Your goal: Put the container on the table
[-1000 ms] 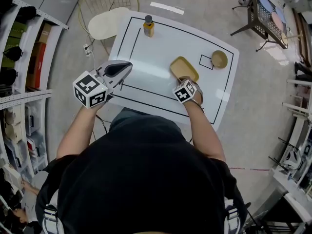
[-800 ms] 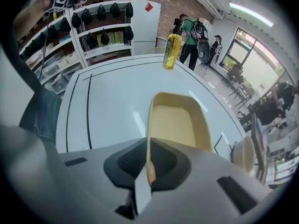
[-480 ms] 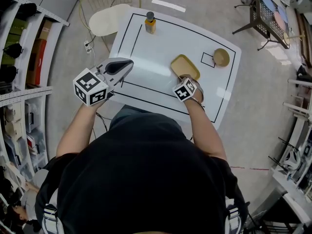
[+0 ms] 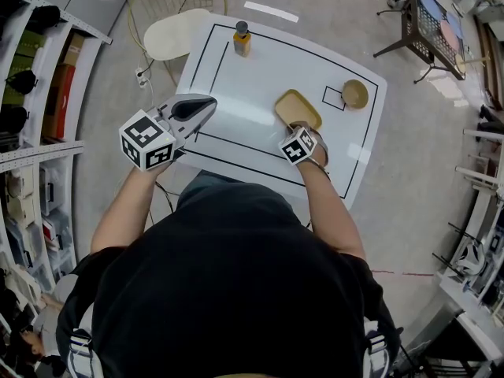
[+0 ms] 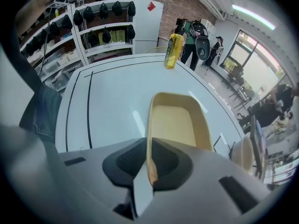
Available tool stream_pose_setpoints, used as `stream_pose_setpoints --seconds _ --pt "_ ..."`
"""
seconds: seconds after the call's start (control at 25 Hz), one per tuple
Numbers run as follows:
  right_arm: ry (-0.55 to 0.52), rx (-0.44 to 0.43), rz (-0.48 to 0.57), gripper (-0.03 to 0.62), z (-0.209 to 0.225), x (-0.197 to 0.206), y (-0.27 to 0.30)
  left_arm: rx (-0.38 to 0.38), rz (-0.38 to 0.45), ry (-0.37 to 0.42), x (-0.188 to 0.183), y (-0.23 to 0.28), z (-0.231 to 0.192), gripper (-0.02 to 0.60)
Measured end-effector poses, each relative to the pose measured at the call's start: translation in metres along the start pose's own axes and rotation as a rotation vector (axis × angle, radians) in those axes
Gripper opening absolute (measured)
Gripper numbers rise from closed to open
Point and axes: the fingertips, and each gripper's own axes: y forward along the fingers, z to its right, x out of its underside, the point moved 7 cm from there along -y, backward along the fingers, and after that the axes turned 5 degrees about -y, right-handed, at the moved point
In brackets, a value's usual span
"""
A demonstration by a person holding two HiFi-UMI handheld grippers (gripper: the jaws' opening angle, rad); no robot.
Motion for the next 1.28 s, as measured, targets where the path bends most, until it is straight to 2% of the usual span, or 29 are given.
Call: stream_pose_setpoints --seconds 0.44,1.28 --pt "0.038 -0.015 0.027 0.069 -0.001 0.002 -0.014 0.024 0.009 0.018 -0.01 0.002 0.008 0.009" --pt "0.103 0.121 0.115 0.066 0.021 0.002 -0.114 0.078 0.053 0.101 -0.044 -0.002 0.048 0.008"
